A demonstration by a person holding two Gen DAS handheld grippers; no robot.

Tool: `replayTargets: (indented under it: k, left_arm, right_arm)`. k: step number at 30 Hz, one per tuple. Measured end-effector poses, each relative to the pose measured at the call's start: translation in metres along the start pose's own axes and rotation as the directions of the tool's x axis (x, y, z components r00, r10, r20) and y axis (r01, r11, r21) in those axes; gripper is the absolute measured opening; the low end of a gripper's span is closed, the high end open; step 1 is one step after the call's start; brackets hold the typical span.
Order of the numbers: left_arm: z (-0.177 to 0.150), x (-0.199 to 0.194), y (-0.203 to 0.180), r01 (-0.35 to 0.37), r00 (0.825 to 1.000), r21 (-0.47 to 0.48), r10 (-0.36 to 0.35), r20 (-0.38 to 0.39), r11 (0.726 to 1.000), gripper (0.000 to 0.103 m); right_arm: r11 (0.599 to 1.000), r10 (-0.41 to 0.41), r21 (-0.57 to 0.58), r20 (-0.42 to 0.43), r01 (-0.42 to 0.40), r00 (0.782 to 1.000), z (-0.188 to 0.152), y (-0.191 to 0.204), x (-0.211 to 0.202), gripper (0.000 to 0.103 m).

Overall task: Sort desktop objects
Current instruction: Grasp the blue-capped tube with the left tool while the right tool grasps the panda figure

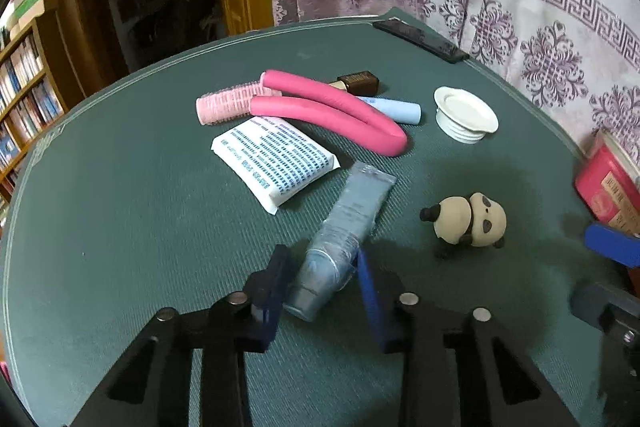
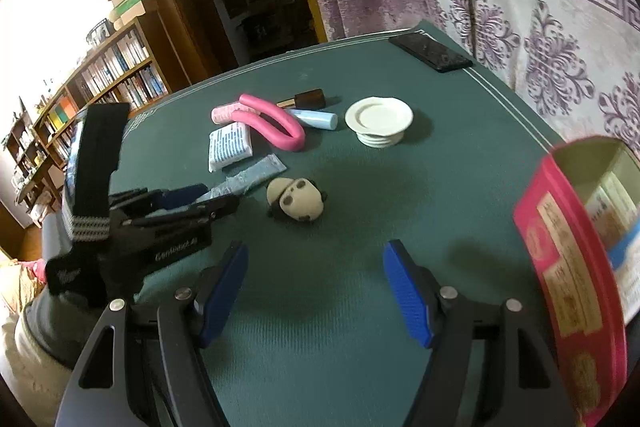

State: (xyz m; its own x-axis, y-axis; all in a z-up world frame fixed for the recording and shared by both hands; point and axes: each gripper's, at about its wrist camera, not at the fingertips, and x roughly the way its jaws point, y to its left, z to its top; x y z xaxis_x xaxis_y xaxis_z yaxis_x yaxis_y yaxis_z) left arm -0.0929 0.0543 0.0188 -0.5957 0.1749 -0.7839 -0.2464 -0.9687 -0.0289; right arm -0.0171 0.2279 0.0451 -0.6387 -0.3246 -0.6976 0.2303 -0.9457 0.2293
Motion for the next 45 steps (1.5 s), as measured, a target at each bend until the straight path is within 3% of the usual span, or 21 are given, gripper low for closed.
replayTargets:
  k: [3, 14, 17, 20, 21, 29, 45]
  left_arm:
    - [0.0, -0.001, 0.003, 0.013, 1.0, -0.02, -0.013, 0.006, 1.0, 0.029]
    - [-0.004, -0.004, 0.008, 0.041, 0.999, -0.036, -0.041, 0.013, 0.999, 0.028]
    - [-0.003, -0.003, 0.008, 0.046, 0.999, -0.041, -0.045, 0.01, 0.998, 0.028]
    - [-0.003, -0.002, 0.006, 0.032, 0.999, -0.026, -0.032, 0.008, 0.999, 0.029]
    - [-0.003, -0.002, 0.005, 0.03, 1.0, -0.024, -0.029, 0.009, 0.999, 0.029]
    - [-0.004, -0.012, 0.0, 0.037, 0.999, -0.024, -0.036, 0.03, 0.999, 0.023]
    - [-0.004, -0.058, -0.014, 0.045, 0.994, -0.021, -0.043, 0.104, 0.999, 0.022]
  right_arm:
    - [1.0, 0.007, -0.004, -0.004, -0.007, 1.0, 0.009, 0.002, 0.01, 0.074]
    - [0.996, -0.007, -0.091, -0.063, 0.001, 0.998, 0.025, 0.02, 0.063, 0.074]
    - [0.993, -0.04, -0.112, -0.06, 0.033, 0.997, 0.025, 0.02, 0.072, 0.07]
    - [0.992, -0.044, -0.119, -0.079, 0.034, 0.996, 0.024, 0.016, 0.082, 0.058]
    - [0.99, -0.049, -0.133, -0.066, 0.04, 0.997, 0.024, 0.017, 0.081, 0.051]
    - [0.993, -0.057, -0.108, -0.055, 0.051, 0.997, 0.015, 0.013, 0.062, 0.051]
    - [0.999, -0.031, -0.015, 0.073, 0.032, 0.997, 0.005, -0.007, -0.02, 0.052]
